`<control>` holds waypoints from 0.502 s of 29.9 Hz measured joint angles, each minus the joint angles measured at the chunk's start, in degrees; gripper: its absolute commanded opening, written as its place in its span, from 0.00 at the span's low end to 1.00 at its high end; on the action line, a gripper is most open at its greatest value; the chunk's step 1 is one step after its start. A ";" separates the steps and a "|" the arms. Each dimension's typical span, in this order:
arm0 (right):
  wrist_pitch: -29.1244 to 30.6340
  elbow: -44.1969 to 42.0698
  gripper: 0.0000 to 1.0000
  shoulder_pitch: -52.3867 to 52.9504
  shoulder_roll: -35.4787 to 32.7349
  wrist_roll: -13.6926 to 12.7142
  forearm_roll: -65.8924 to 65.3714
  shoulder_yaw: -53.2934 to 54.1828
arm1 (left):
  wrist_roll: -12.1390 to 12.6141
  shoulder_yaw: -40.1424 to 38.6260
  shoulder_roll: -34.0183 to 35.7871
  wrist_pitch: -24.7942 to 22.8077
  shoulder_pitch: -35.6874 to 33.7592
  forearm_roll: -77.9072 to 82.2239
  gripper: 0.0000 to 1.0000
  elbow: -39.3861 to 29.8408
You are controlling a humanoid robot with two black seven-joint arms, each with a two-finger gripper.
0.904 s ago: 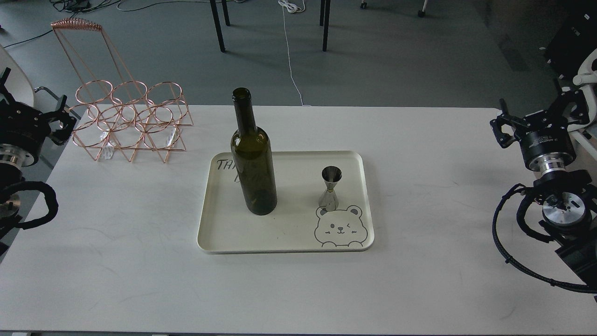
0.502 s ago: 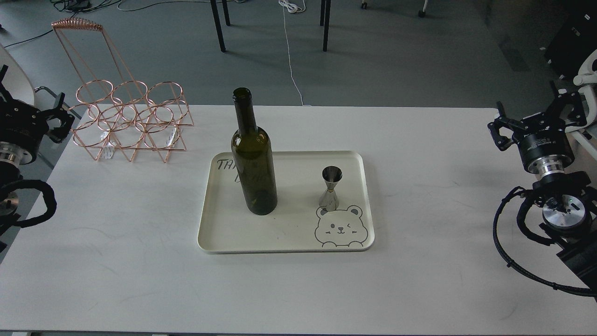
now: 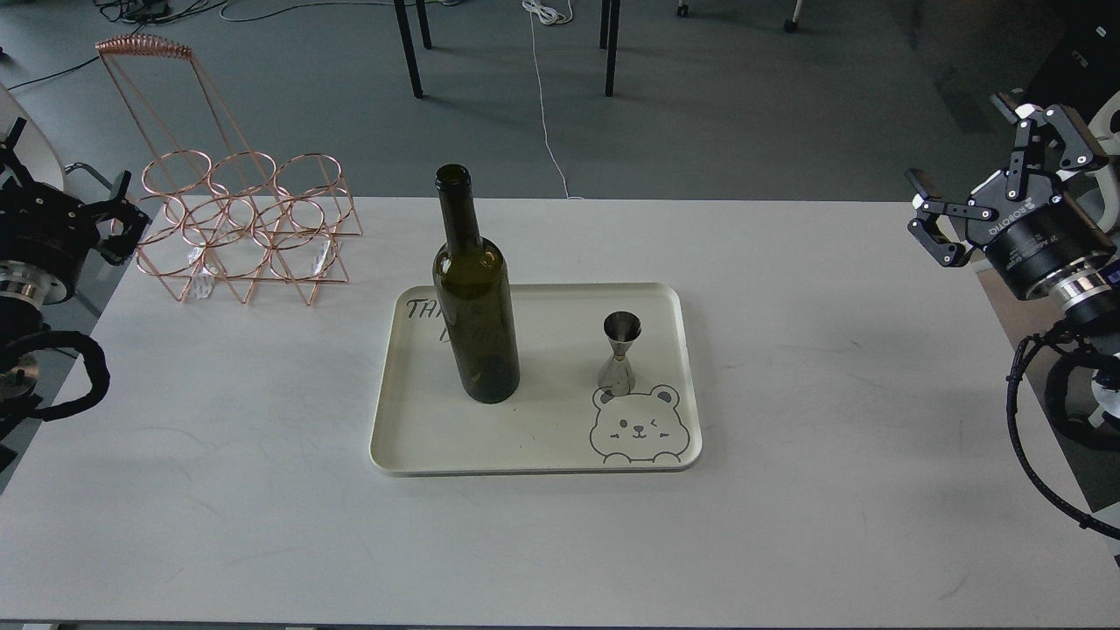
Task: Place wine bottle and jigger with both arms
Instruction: 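Raise the right gripper and move it toward the tray, then reach the right gripper to the metal jigger and grasp it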
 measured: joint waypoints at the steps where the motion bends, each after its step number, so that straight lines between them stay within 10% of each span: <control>1: -0.95 1.52 0.99 0.12 -0.37 0.00 -2.57 0.01 | 0.02 -0.04 0.00 0.00 -0.01 -0.02 0.98 0.01; 15: -16.03 14.50 0.99 6.14 -1.48 0.00 -44.26 -11.72 | -0.54 -0.07 0.55 0.00 -0.11 -0.17 0.98 0.21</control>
